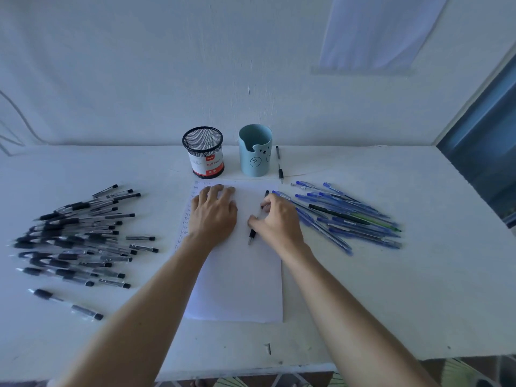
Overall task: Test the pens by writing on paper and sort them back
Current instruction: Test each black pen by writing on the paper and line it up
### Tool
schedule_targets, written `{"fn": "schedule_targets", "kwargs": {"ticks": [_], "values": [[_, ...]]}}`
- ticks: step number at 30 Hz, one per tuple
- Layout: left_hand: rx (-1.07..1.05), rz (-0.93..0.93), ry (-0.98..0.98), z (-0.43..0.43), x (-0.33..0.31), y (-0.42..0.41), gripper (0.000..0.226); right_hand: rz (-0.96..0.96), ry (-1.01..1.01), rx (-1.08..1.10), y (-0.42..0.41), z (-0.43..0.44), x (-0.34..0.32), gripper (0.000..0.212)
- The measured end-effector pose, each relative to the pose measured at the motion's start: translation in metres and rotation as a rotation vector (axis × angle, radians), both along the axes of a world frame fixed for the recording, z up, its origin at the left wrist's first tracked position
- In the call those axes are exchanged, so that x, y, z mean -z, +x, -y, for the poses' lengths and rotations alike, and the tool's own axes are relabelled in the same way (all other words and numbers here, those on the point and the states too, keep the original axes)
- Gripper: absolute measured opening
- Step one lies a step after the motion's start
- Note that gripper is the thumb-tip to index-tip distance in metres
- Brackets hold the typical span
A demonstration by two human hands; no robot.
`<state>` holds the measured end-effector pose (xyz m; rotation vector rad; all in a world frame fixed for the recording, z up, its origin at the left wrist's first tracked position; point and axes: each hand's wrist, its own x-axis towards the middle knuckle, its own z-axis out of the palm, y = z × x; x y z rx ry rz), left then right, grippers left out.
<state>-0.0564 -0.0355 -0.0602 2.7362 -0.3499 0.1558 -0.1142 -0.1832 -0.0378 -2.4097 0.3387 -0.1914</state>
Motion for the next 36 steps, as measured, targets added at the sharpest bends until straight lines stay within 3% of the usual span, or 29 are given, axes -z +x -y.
{"fn": "schedule_targets", "kwargs": {"ticks": [4, 10, 16, 26, 36], "values": [[-0.008, -0.009, 0.002, 0.001, -0.001, 0.0, 0.041, -0.039, 0.003, 0.036, 0.004, 0.009, -0.005, 0.032], [-0.014, -0.015, 0.017, 0.003, -0.003, 0.002, 0.041, 0.15, 0.227, 0.21, 0.011, 0.043, -0.022, 0.021], [-0.01, -0.013, 0.05, 0.005, -0.003, 0.007, 0.042, 0.222, 0.245, 0.343, 0.052, 0.085, -0.037, 0.025], [-0.01, 0.011, 0.065, 0.004, 0.002, 0.009, 0.04, 0.091, 0.185, 0.244, 0.122, 0.082, -0.016, 0.027], [-0.004, 0.035, 0.055, 0.004, 0.003, 0.01, 0.038, 0.039, 0.108, 0.223, 0.135, 0.078, -0.012, 0.017]]}}
